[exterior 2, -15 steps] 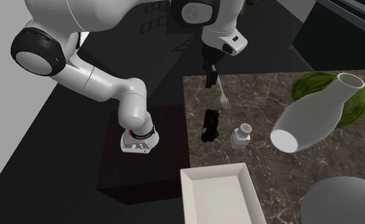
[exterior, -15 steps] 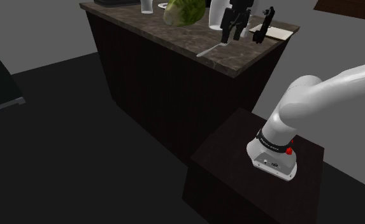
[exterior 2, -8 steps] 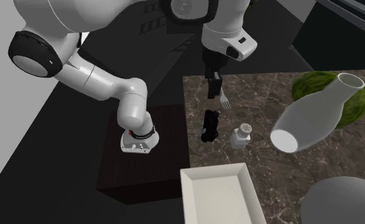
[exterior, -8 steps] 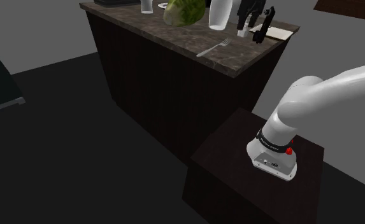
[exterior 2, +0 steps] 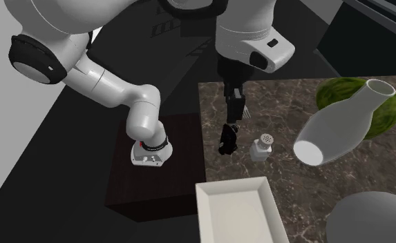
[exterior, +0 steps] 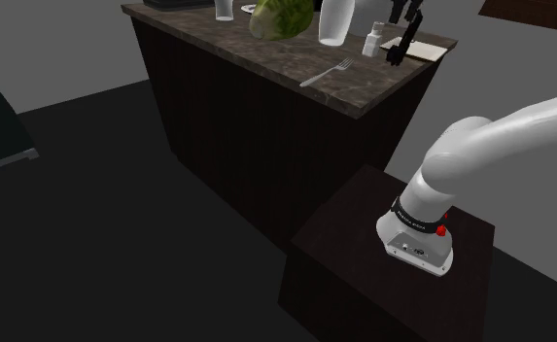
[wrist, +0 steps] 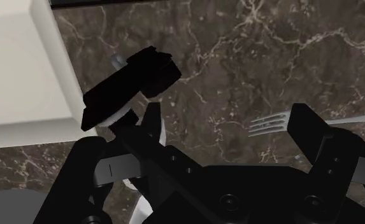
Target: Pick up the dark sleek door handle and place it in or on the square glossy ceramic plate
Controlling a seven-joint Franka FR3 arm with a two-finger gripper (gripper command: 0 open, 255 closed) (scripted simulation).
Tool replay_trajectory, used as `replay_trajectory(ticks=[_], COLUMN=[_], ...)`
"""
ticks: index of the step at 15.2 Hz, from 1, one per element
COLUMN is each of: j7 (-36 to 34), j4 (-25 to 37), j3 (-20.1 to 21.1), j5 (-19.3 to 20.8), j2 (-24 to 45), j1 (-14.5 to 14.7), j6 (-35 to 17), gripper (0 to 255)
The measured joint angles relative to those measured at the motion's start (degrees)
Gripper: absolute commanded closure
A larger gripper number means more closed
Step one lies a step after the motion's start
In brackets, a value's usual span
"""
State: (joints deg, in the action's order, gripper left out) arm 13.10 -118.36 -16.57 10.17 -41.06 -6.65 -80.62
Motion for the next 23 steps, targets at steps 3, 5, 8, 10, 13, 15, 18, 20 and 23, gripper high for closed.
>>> replay_trajectory(ticks=[3,5,8,10,13,15,18,20,23], j7=[3.26,4.67,4.79,4.61,4.59,4.55,4.55,4.55,4.55], j4=[4.92,5.92,3.58,1.42,-0.56,-0.76,-0.83,-0.83,-0.83], j3=[-2.65,-3.82,-4.29,-4.47,-4.75,-4.76,-4.78,-4.78,-4.78], j5=[2.04,3.01,3.52,3.77,4.07,4.08,4.09,4.09,4.09], j2=[1.91,2.09,1.41,0.75,0.11,0.10,0.09,0.09,0.09], j1=[-0.53,-0.86,-1.08,-1.23,-1.41,-1.40,-1.40,-1.40,-1.40], j6=[1.43,1.57,-0.27,-1.80,-3.17,-3.37,-3.45,-3.45,-3.45], gripper=[0,0,0,0,0,0,0,255,255])
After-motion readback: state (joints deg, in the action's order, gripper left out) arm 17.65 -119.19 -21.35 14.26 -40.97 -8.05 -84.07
